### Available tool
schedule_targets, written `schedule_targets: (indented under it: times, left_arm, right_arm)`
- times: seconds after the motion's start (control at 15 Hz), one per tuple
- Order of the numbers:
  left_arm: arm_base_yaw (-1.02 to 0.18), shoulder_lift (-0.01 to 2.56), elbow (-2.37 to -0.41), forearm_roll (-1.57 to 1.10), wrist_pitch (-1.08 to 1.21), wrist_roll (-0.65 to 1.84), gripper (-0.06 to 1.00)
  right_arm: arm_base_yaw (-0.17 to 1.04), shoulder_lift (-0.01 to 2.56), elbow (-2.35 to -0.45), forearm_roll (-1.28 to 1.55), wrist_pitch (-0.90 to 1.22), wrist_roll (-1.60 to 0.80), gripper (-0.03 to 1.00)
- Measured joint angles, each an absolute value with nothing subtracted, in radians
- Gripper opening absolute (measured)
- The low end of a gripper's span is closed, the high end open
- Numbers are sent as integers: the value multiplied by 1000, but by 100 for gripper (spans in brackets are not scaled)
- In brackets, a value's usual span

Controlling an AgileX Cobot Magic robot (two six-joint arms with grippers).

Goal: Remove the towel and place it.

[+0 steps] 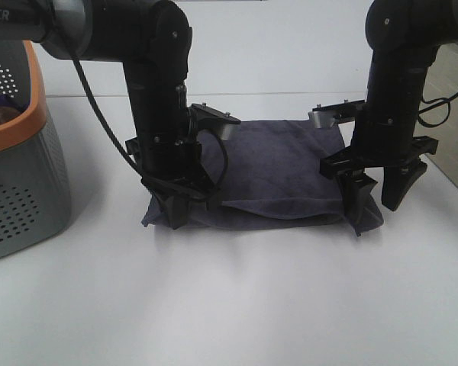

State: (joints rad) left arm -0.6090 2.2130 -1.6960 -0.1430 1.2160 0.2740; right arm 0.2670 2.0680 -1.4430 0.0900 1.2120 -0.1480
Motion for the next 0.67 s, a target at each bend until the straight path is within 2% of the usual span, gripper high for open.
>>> schedule_targets:
  times: [0.33,0.47,0.67]
  left_arm:
    - [-609,2213,-1696,-186,1216,274,23]
    - [-609,2213,-1696,-192,1216,239,43]
    - [-623,2210,-1696,-184,1216,64,84]
  right_arm:
    - [267,1876,-1443,124,1212,-42,63]
    - [268,1778,-1443,132,1213,-11,65]
    - [268,1599,-1443,139,1215,22,65]
